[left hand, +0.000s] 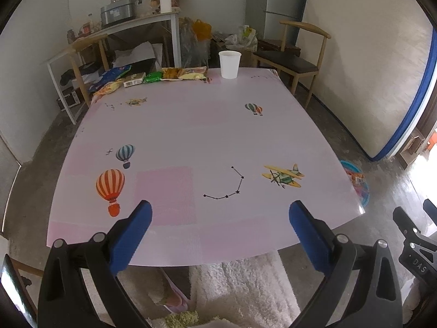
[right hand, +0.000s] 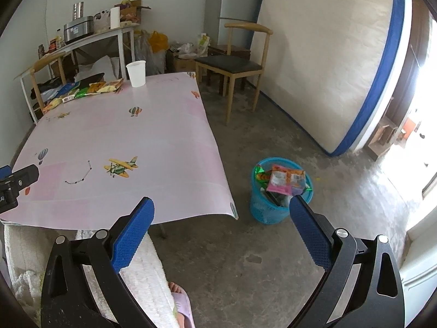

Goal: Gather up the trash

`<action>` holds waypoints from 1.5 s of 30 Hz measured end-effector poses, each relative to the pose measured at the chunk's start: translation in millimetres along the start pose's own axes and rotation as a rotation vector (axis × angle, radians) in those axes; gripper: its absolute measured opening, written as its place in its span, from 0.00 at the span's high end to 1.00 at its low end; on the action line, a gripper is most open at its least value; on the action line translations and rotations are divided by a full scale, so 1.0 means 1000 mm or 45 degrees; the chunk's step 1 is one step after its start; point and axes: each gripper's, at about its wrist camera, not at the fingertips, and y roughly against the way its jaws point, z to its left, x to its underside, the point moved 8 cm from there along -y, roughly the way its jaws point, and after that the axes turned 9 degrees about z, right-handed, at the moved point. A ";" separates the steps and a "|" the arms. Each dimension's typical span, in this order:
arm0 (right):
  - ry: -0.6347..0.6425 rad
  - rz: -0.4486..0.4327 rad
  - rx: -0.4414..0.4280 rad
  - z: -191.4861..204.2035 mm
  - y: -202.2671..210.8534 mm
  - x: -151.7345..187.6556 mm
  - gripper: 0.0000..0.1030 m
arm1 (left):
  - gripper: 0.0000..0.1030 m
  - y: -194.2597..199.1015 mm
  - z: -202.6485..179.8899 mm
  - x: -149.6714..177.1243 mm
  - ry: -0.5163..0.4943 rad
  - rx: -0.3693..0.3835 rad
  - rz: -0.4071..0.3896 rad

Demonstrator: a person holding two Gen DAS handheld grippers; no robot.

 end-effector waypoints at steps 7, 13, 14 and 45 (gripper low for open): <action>0.002 0.002 -0.002 0.002 -0.001 -0.001 0.08 | 0.05 0.001 0.002 0.000 -0.003 -0.004 -0.005; 0.001 0.003 0.001 0.003 -0.001 0.000 0.08 | 0.05 0.001 0.002 0.000 -0.003 -0.003 -0.006; 0.001 0.003 0.002 0.004 -0.001 0.000 0.08 | 0.05 0.001 0.002 0.001 -0.003 -0.003 -0.004; 0.010 0.004 -0.010 0.010 -0.005 -0.001 0.09 | 0.05 0.001 0.003 0.000 0.001 0.012 0.004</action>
